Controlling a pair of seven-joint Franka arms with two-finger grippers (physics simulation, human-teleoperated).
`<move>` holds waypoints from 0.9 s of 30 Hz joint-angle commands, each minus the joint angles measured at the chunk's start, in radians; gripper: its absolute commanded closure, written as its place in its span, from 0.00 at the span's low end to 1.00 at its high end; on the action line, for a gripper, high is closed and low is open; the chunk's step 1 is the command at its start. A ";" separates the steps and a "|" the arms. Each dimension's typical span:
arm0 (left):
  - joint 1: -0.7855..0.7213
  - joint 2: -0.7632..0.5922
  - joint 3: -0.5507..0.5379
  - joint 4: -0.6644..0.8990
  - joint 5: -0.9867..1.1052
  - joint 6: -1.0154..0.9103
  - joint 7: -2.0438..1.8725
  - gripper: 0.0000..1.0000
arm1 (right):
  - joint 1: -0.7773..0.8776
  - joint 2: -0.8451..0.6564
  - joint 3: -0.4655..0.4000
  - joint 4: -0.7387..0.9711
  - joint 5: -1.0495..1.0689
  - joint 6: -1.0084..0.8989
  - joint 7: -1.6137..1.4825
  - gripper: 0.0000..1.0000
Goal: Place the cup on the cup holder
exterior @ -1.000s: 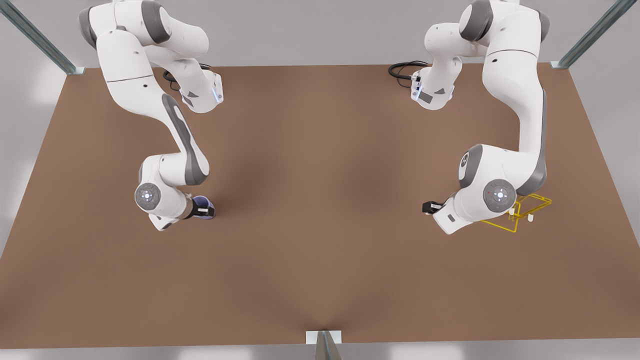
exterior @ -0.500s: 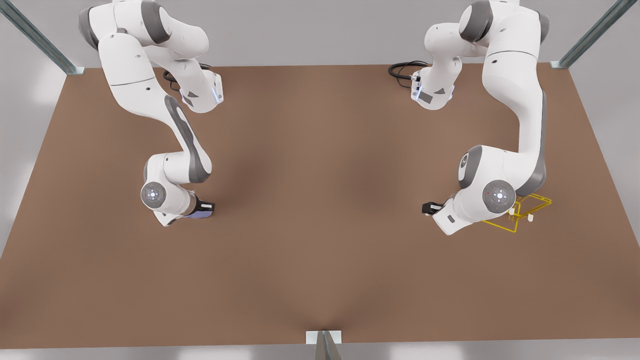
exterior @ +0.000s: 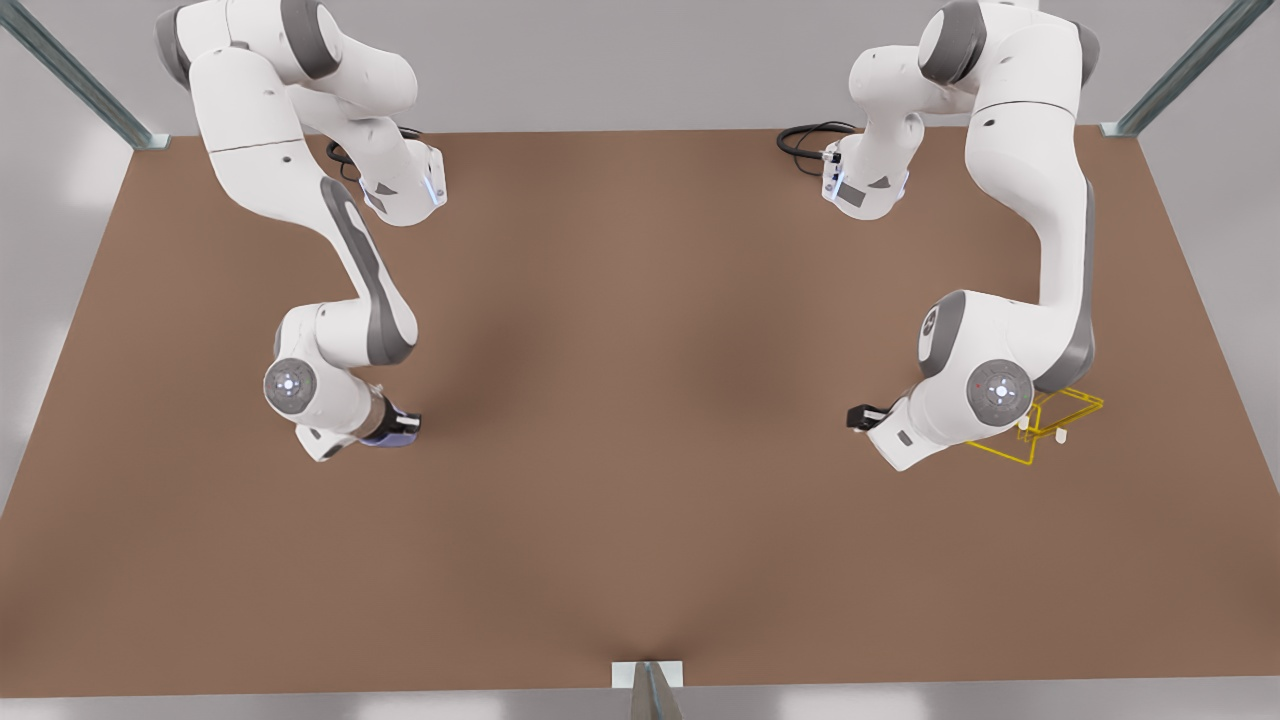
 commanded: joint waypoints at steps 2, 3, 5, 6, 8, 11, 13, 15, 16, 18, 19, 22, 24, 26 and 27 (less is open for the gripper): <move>0.000 -0.001 0.002 0.001 0.005 -0.001 -0.028 0.00 | 0.003 0.014 0.087 0.125 0.055 -0.184 0.269 0.79; 0.000 -0.003 0.002 0.002 0.004 -0.004 -0.056 0.00 | 0.003 0.028 0.128 0.174 0.062 -0.204 0.360 0.79; 0.000 -0.003 0.000 0.005 0.002 -0.008 -0.119 0.00 | 0.003 0.092 0.205 0.285 0.156 -0.216 0.499 0.79; 0.000 -0.003 0.000 0.007 0.002 -0.011 -0.145 0.00 | 0.003 0.111 0.225 0.298 0.252 -0.213 0.524 0.79; 0.000 -0.004 0.000 0.007 0.002 -0.016 -0.153 0.00 | 0.018 0.146 0.237 0.311 0.423 -0.201 0.516 0.79; 0.000 0.000 0.002 0.005 0.004 -0.014 -0.165 0.00 | 0.044 0.221 0.239 0.346 0.688 -0.170 0.476 0.79; 0.000 0.003 0.003 0.004 0.005 -0.014 -0.169 0.00 | 0.049 0.286 0.239 0.344 0.862 -0.167 0.360 0.79; 0.000 -0.001 0.003 0.007 -0.004 -0.016 -0.320 0.00 | 0.058 0.333 0.239 0.346 0.970 -0.165 0.323 0.79; 0.000 -0.033 0.002 0.025 -0.156 -0.022 -0.817 0.00 | 0.063 0.359 0.269 0.346 1.010 -0.106 0.312 0.79; -0.038 -0.020 -0.021 0.128 -0.185 -0.020 -1.537 0.00 | 0.061 0.408 0.348 0.355 1.070 0.008 0.312 0.79; -0.060 -0.018 -0.020 0.143 -0.182 -0.017 -1.657 0.00 | 0.061 0.434 0.389 0.369 1.109 0.064 0.312 0.79; -0.159 -0.001 -0.023 0.145 -0.062 0.062 -2.104 0.00 | 0.142 0.599 0.460 0.570 1.104 0.327 0.315 0.79; -0.227 0.028 -0.023 0.145 -0.064 0.070 -2.280 0.00 | 0.205 0.659 0.418 0.657 1.089 0.416 0.312 0.79; -0.290 0.046 -0.021 0.145 -0.059 0.122 -2.386 0.00 | 0.207 0.655 0.398 0.654 1.083 0.418 0.314 0.79; -0.322 0.060 -0.021 0.145 -0.058 0.167 -2.453 0.00 | 0.207 0.657 0.389 0.648 1.081 0.418 0.312 0.79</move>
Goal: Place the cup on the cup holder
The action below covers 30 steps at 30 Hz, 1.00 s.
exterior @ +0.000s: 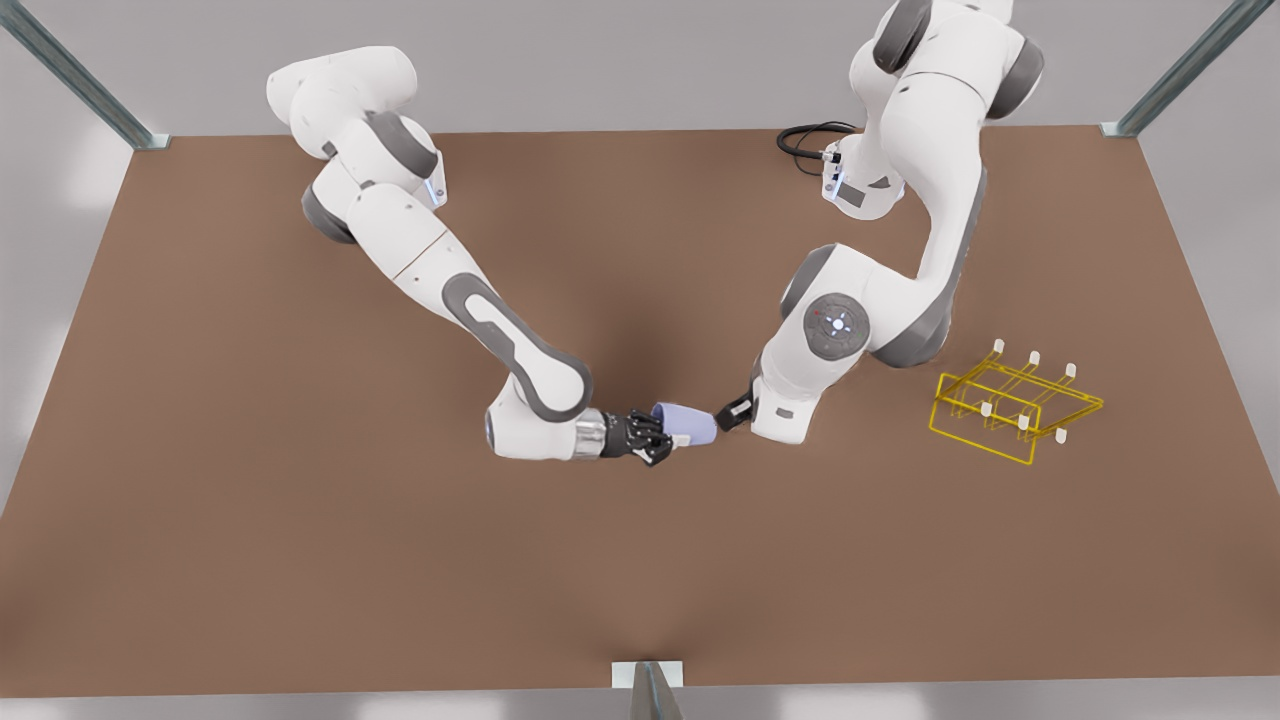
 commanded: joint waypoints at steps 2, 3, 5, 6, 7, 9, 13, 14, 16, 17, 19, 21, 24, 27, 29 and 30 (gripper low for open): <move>-0.065 0.033 0.003 0.001 0.024 0.114 -1.450 0.00 | -0.001 0.001 -0.012 -0.019 -0.003 0.149 0.024 0.79; -0.076 0.038 0.005 0.001 0.040 0.114 -1.469 0.00 | -0.001 0.001 -0.012 -0.022 -0.009 0.147 0.009 0.79; -0.078 0.038 0.046 -0.001 0.110 0.093 -1.538 0.00 | -0.001 0.001 -0.012 -0.031 -0.010 0.147 0.007 0.64; -0.078 0.038 0.065 -0.001 0.108 0.093 -1.539 0.00 | 0.002 -0.007 -0.014 -0.034 -0.044 0.149 0.012 0.01; -0.076 0.041 0.066 -0.001 0.110 0.093 -1.546 0.00 | -0.001 -0.008 -0.014 -0.043 -0.062 0.147 0.016 0.00; -0.076 0.066 0.066 -0.002 0.119 0.102 -1.541 0.00 | -0.012 -0.017 -0.014 -0.065 -0.067 0.144 0.013 0.00; -0.078 0.082 0.065 -0.004 0.148 0.111 -1.533 0.00 | -0.153 -0.096 -0.012 -0.178 -0.107 0.046 -0.048 0.00; -0.078 0.095 0.065 -0.004 0.151 0.113 -1.533 0.00 | -0.213 -0.117 -0.012 -0.218 -0.108 0.018 -0.092 0.00; -0.082 0.107 0.065 -0.005 0.163 0.113 -1.538 0.00 | -0.296 -0.142 -0.012 -0.227 -0.168 -0.112 -0.086 0.00; -0.082 0.118 0.065 -0.005 0.163 0.114 -1.538 0.00 | -0.366 -0.154 -0.012 -0.224 -0.257 -0.227 -0.082 0.00; -0.082 0.127 0.065 -0.004 0.163 0.116 -1.539 0.00 | -0.424 -0.212 -0.013 -0.238 -0.391 -0.308 -0.076 0.00; -0.093 0.148 0.063 -0.002 0.162 0.139 -1.541 0.00 | -0.484 -0.287 -0.040 -0.238 -0.516 -0.443 -0.076 0.00; -0.096 0.184 0.065 -0.001 0.160 0.180 -1.541 0.00 | -0.486 -0.456 -0.127 -0.232 -0.763 -0.600 -0.077 0.00; -0.096 0.219 0.065 -0.001 0.162 0.223 -1.532 0.00 | -0.507 -0.682 -0.129 -0.195 -1.096 -0.663 -0.105 0.00; -0.108 0.234 0.065 -0.002 0.200 0.223 -1.538 0.00 | -0.500 -0.786 -0.130 -0.171 -1.230 -0.844 -0.155 0.00; -0.108 0.234 0.065 -0.005 0.202 0.223 -1.538 0.00 | -0.492 -0.853 -0.151 -0.232 -1.234 -0.887 -0.188 0.00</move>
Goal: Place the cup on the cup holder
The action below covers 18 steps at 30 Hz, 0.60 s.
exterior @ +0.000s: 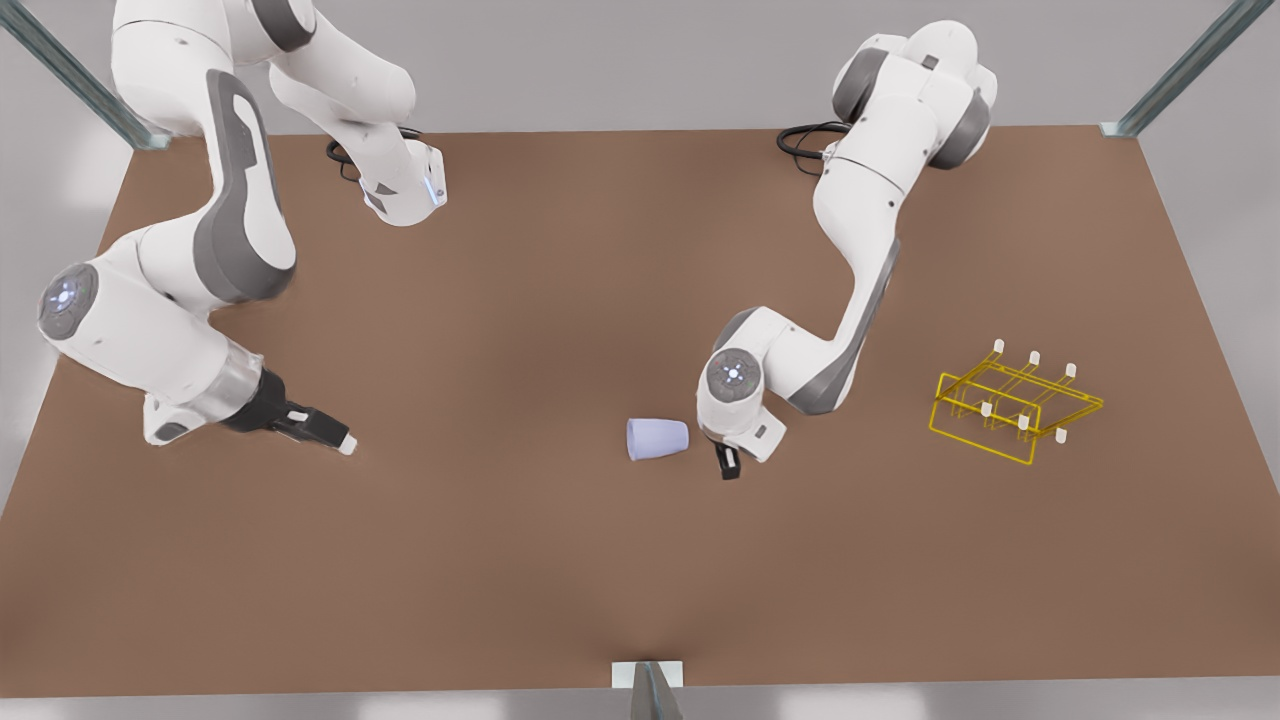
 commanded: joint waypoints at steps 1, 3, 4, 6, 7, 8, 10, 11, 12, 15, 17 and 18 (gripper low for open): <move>-0.003 0.003 0.000 -0.003 0.037 0.032 -0.295 0.00 | 0.089 -0.122 -0.108 -0.098 -0.169 -0.245 -0.154 0.00; -0.004 0.001 -0.002 -0.014 0.062 0.032 -0.286 0.00 | 0.290 -0.248 -0.366 -0.307 -0.162 -0.118 -0.232 0.00; -0.012 0.001 -0.002 -0.028 0.079 0.029 -0.284 0.00 | 0.290 -0.311 -0.368 -0.414 -0.162 -0.037 -0.234 0.00; -0.018 0.000 -0.002 -0.040 0.082 0.019 -0.260 0.00 | 0.322 -0.297 -0.429 -0.404 -0.163 -0.039 -0.362 0.00; -0.020 -0.006 -0.003 -0.048 0.082 0.018 -0.247 0.00 | 0.325 -0.268 -0.432 -0.358 -0.165 -0.065 -0.387 0.00; -0.030 -0.006 -0.005 -0.048 0.080 0.023 -0.244 0.00 | 0.327 -0.257 -0.432 -0.341 -0.165 -0.084 -0.384 0.00; -0.058 0.000 -0.009 -0.045 0.080 0.032 -0.246 0.00 | 0.324 -0.256 -0.431 -0.342 -0.166 -0.087 -0.375 0.00; -0.061 0.003 -0.009 -0.042 0.082 0.033 -0.246 0.00 | 0.312 -0.233 -0.431 -0.318 -0.168 -0.087 -0.378 0.00; -0.061 0.015 -0.009 -0.038 0.082 0.035 -0.246 0.00 | 0.312 -0.225 -0.431 -0.304 -0.169 -0.087 -0.373 0.00; -0.090 0.047 -0.008 -0.038 0.092 0.076 -0.246 0.00 | 0.054 -0.191 -0.204 -0.257 -0.166 -0.090 -0.376 0.00; -0.110 0.059 -0.009 -0.040 0.120 0.098 -0.246 0.00 | 0.054 -0.171 -0.194 -0.226 -0.168 -0.117 -0.373 0.00; -0.119 0.066 -0.009 -0.040 0.120 0.101 -0.246 0.00 | 0.055 -0.164 -0.194 -0.215 -0.168 -0.116 -0.373 0.00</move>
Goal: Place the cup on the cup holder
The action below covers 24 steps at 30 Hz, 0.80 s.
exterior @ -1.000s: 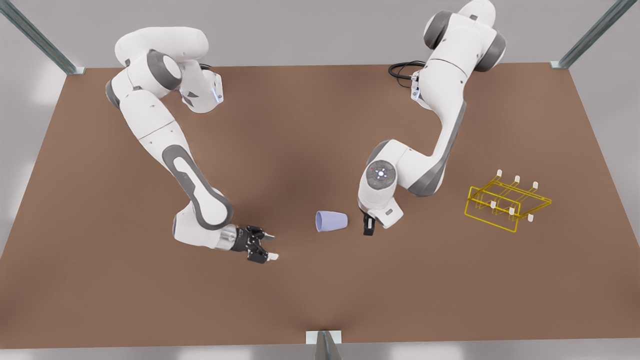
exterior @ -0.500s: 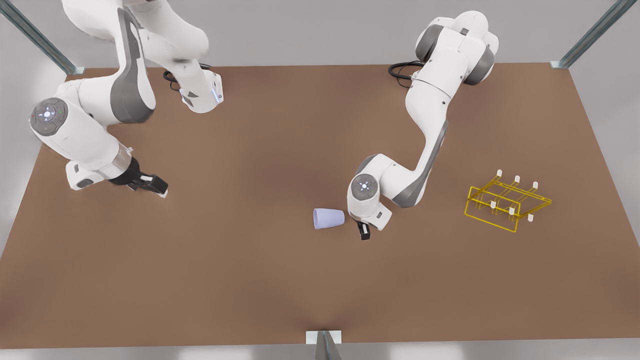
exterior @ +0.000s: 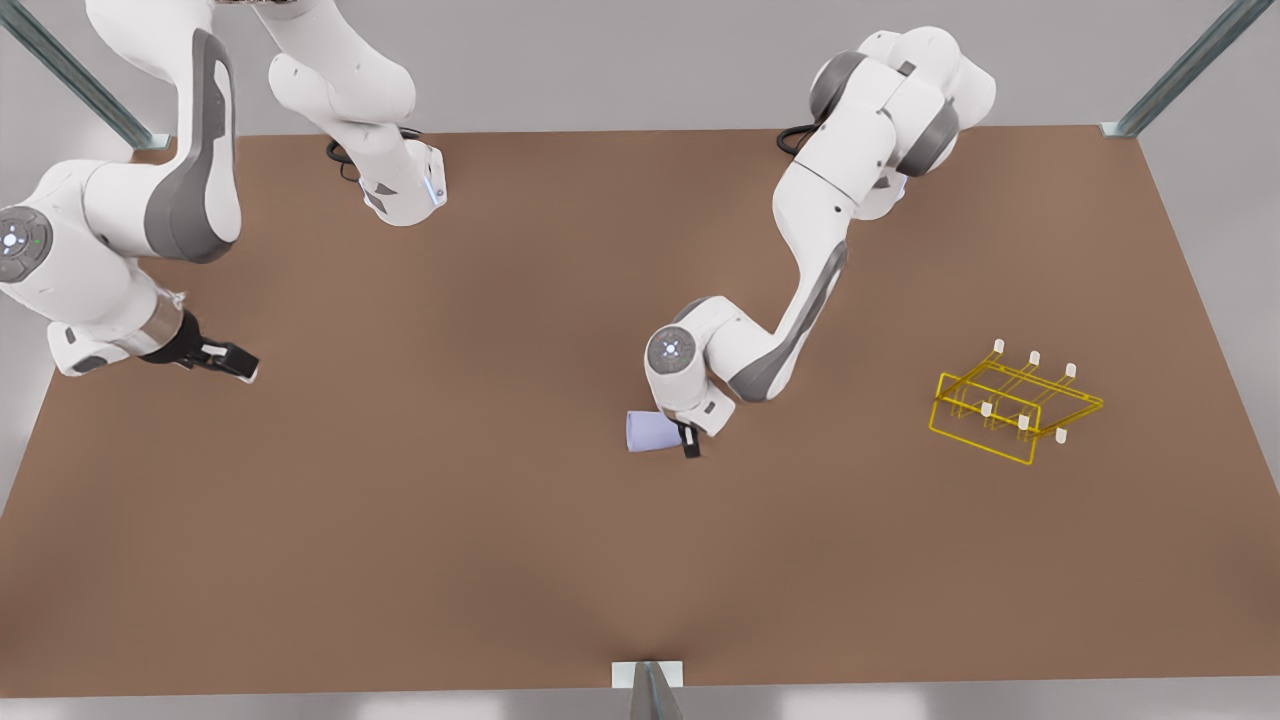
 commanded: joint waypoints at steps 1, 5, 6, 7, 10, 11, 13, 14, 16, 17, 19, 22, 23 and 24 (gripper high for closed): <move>-0.007 0.007 0.001 0.002 0.014 0.035 -0.084 0.00 | 0.060 0.023 0.010 0.025 -0.003 -0.021 -0.153 0.00; -0.007 0.030 0.001 0.005 0.022 0.044 -0.083 0.00 | 0.058 0.086 0.012 0.102 0.002 -0.018 -0.155 0.00; -0.007 0.045 0.001 0.005 0.028 0.045 -0.083 0.00 | 0.057 0.086 0.010 0.105 0.002 -0.020 -0.152 0.00; -0.010 0.065 0.001 0.006 0.047 0.059 -0.084 0.00 | 0.057 0.086 0.010 0.105 0.001 -0.020 -0.153 0.00; -0.018 0.076 0.000 0.009 0.048 0.081 -0.084 0.00 | 0.055 0.086 0.010 0.108 0.001 -0.021 -0.155 0.00; -0.020 0.076 0.000 0.009 0.048 0.081 -0.084 0.00 | 0.055 0.089 0.010 0.107 0.001 -0.021 -0.155 0.00; -0.020 0.074 -0.002 0.031 0.045 0.079 -0.086 0.00 | 0.050 0.092 0.010 0.108 0.001 -0.021 -0.157 0.00; -0.020 0.074 -0.003 0.049 0.039 0.079 -0.084 0.00 | 0.049 0.092 0.009 0.107 0.002 -0.021 -0.158 0.00; -0.015 0.070 -0.003 0.068 0.037 0.078 -0.081 0.00 | 0.049 0.092 0.007 0.107 0.002 -0.021 -0.157 0.00; -0.013 0.070 -0.003 0.074 0.036 0.076 -0.081 0.00 | 0.049 0.092 0.007 0.107 0.002 -0.021 -0.157 0.00; -0.018 0.074 -0.002 0.069 0.037 0.078 -0.081 0.00 | 0.050 0.092 0.007 0.107 0.002 -0.023 -0.155 0.00; -0.033 0.090 -0.002 0.068 0.041 0.078 -0.081 0.00 | 0.050 0.092 0.007 0.107 0.002 -0.023 -0.155 0.00; -0.033 0.091 -0.002 0.072 0.039 0.079 -0.081 0.00 | 0.052 0.092 0.007 0.108 0.002 -0.023 -0.153 0.00; -0.033 0.091 -0.002 0.075 0.039 0.079 -0.081 0.00 | 0.053 0.092 0.007 0.108 0.002 -0.023 -0.152 0.00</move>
